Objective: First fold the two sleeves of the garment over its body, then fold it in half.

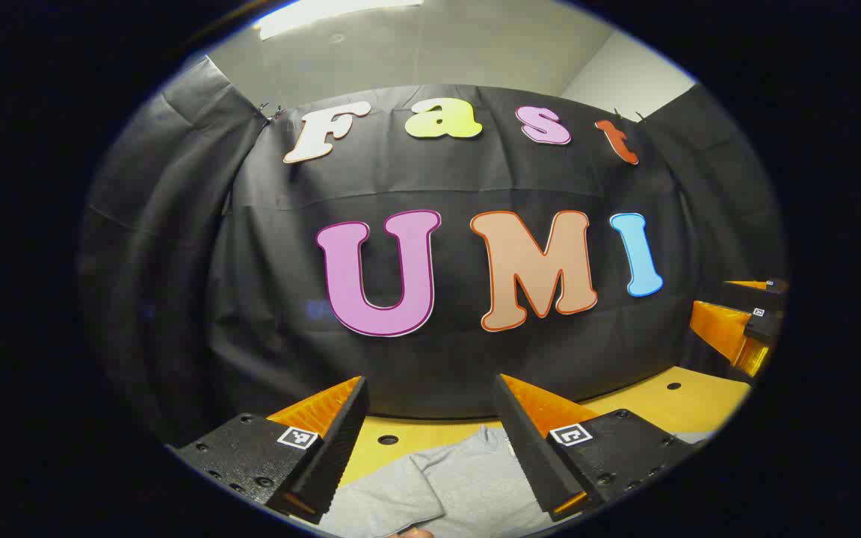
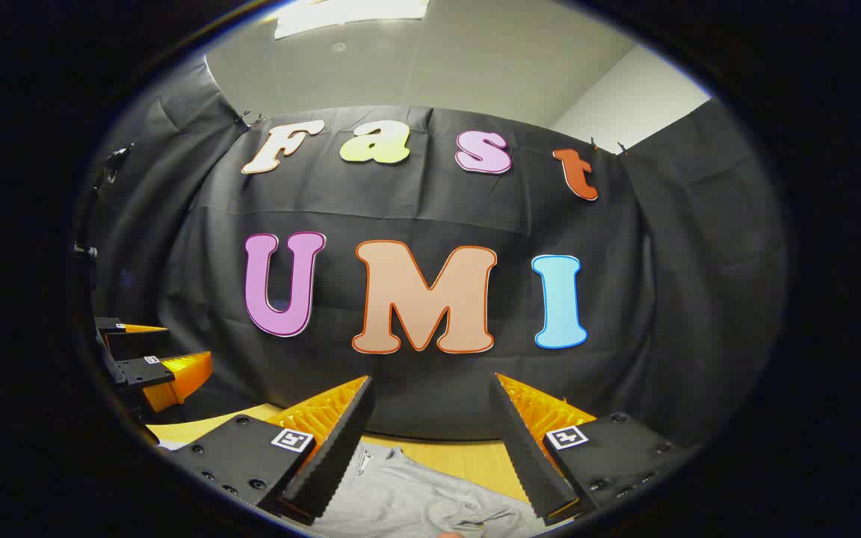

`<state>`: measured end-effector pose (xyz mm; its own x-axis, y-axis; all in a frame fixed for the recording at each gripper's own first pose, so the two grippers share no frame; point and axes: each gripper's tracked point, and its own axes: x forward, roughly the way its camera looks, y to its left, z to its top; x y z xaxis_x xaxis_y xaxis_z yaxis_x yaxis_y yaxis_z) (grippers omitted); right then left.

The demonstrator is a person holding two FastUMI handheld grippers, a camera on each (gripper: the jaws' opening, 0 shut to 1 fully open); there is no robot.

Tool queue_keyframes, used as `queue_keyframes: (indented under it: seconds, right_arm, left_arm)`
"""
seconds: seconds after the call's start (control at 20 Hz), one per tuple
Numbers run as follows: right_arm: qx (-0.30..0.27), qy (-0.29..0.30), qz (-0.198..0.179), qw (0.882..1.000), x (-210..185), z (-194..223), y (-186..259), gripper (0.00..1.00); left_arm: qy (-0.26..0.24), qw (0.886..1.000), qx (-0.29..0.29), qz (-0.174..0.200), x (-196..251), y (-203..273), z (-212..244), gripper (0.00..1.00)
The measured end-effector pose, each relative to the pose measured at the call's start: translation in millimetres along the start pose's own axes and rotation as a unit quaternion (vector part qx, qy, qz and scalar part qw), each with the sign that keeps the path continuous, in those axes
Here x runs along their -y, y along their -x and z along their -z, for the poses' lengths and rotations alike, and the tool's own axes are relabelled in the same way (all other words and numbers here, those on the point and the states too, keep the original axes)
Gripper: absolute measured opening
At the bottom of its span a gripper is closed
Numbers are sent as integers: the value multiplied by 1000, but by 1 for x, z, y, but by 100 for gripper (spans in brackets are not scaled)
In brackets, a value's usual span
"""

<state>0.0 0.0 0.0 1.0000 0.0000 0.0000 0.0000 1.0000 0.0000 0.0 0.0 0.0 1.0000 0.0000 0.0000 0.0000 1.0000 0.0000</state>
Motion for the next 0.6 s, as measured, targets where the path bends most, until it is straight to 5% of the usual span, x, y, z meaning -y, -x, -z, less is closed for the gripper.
queue_keyframes:
  seconds: [0.6]
  right_arm:
    - [-6,-5,-29,1000,-13,1,-2,97]
  left_arm:
    - [-9,1000,13,-3,-7,1,-11,96]
